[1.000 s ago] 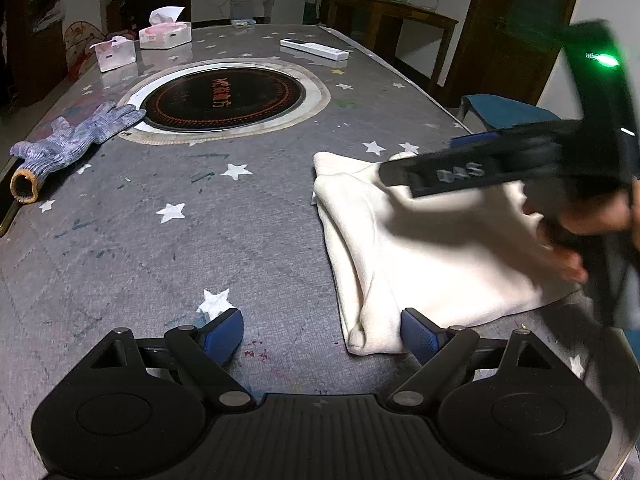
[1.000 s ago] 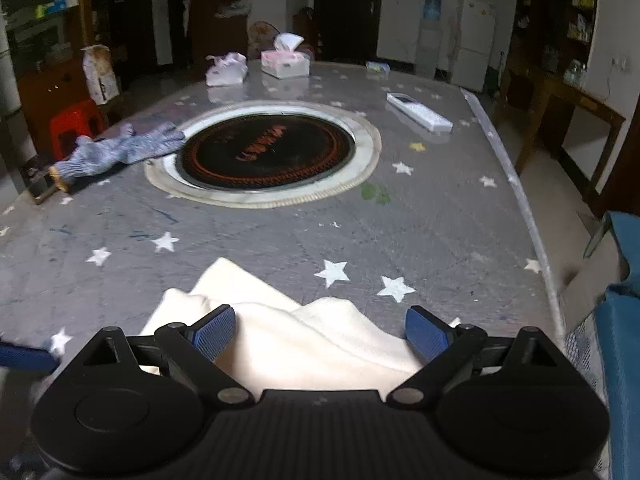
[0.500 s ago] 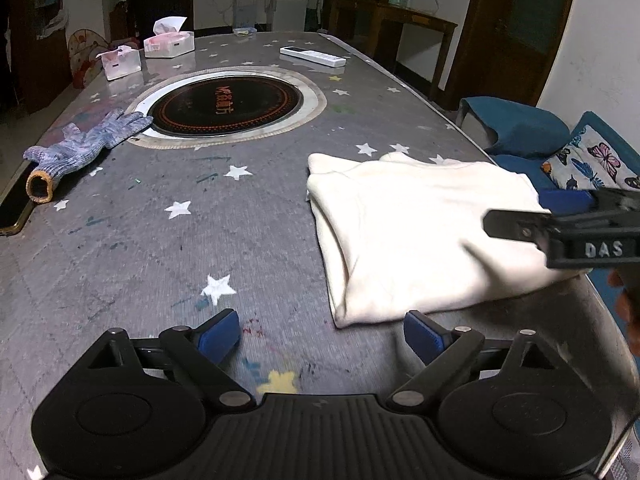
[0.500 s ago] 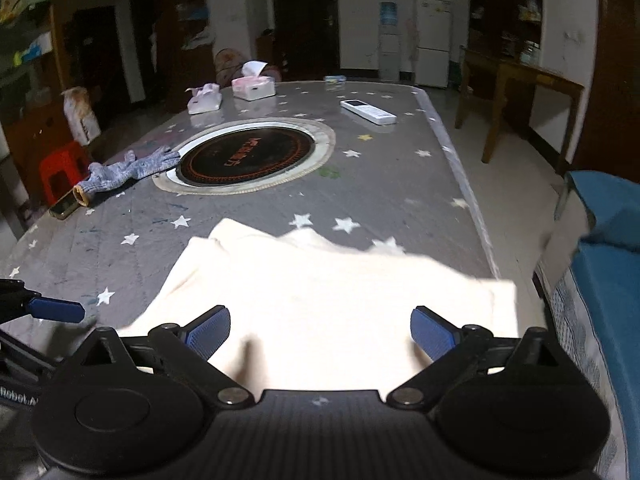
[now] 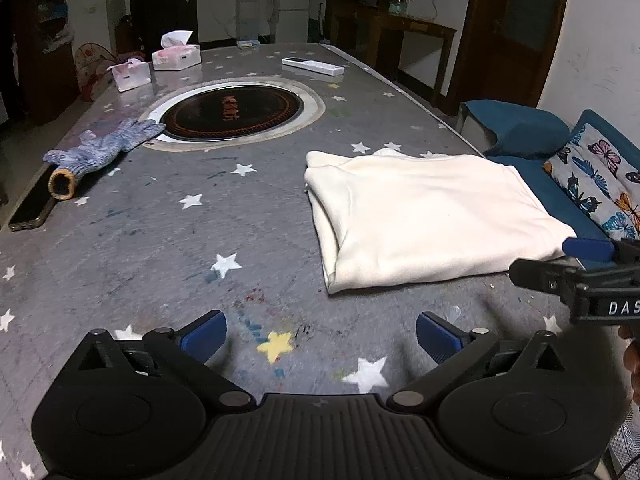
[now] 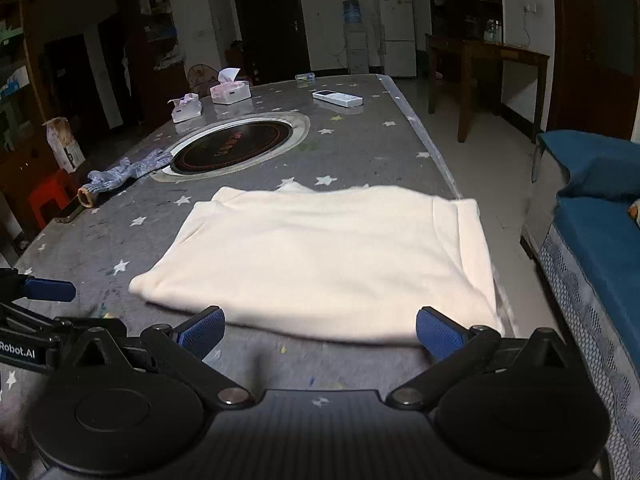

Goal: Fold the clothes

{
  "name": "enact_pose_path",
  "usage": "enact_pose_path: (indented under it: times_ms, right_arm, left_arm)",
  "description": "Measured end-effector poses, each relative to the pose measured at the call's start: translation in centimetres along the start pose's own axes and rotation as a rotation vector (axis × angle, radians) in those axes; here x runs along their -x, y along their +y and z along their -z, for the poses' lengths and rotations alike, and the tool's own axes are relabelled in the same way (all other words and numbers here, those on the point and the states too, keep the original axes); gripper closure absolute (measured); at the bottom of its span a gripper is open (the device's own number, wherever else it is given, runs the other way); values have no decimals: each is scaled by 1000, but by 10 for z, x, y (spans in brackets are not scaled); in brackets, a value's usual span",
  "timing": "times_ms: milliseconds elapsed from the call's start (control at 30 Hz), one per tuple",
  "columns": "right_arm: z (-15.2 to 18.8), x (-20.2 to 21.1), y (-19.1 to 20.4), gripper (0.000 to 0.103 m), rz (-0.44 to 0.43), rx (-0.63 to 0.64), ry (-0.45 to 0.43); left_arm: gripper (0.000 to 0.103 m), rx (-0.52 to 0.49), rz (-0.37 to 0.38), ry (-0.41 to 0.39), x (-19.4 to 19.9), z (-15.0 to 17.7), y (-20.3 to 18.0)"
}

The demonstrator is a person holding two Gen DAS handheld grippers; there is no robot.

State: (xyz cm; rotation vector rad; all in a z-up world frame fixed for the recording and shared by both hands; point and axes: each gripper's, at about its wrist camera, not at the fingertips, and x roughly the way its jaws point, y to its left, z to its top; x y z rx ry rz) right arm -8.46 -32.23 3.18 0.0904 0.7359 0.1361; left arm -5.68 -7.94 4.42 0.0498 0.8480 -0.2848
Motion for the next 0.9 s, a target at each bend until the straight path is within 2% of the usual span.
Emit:
enact_pose_path:
  times_ms: [433, 900]
  right_arm:
    - [32, 24, 16, 0, 12, -26, 0]
    - [46, 46, 25, 0, 37, 4, -27]
  left_arm:
    - [0, 10, -2, -23, 22, 20, -3]
    - [0, 10, 18, -34, 40, 36, -14]
